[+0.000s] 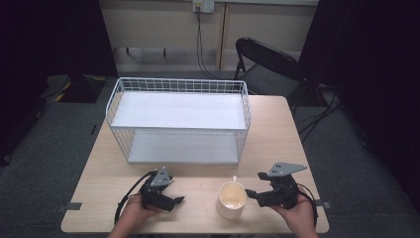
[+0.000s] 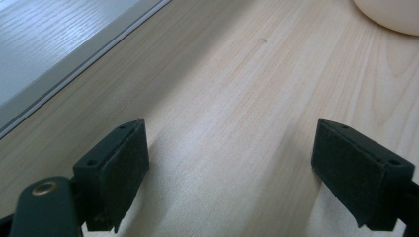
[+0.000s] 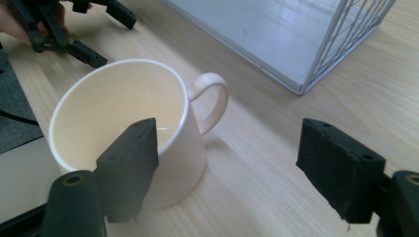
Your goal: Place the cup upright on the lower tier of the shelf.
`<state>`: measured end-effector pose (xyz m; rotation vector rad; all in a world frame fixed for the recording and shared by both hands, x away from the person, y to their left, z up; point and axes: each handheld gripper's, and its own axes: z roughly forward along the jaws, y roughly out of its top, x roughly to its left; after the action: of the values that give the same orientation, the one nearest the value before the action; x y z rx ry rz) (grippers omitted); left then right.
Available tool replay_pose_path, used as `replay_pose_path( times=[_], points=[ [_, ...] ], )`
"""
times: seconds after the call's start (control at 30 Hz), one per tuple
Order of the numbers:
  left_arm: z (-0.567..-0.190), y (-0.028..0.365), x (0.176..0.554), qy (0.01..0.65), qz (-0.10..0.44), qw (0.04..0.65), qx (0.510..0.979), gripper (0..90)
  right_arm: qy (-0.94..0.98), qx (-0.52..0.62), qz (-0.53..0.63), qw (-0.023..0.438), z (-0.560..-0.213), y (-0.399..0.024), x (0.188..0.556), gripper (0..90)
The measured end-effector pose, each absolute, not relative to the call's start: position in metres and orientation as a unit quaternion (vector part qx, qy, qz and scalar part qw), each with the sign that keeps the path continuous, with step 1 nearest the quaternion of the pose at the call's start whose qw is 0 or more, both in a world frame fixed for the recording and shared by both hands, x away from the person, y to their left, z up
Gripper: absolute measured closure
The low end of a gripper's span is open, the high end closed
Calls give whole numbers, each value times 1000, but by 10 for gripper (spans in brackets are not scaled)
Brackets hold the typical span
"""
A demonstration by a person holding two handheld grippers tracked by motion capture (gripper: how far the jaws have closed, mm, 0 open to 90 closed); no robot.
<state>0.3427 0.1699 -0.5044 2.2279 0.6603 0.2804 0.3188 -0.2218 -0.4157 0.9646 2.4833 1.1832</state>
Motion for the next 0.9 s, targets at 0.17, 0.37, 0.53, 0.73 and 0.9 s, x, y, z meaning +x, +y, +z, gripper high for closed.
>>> replay_pose_path(
  times=[0.17, 0.37, 0.53, 0.73, 0.9],
  points=[
    [-504, 170, 343, 261, 110, 390, 876, 142, 846, 320, 412, 107, -410, -213, 316, 249],
    [-504, 170, 343, 261, 110, 390, 876, 142, 839, 322, 427, 101, -418, -204, 313, 307],
    [-504, 170, 343, 260, 111, 390, 877, 142, 834, 327, 433, 98, -424, -200, 312, 361],
    [-504, 170, 343, 261, 110, 390, 876, 142, 831, 332, 433, 103, -431, -196, 311, 508],
    [-504, 170, 342, 261, 110, 390, 876, 142, 831, 334, 433, 107, -435, -193, 311, 605]
  ],
)
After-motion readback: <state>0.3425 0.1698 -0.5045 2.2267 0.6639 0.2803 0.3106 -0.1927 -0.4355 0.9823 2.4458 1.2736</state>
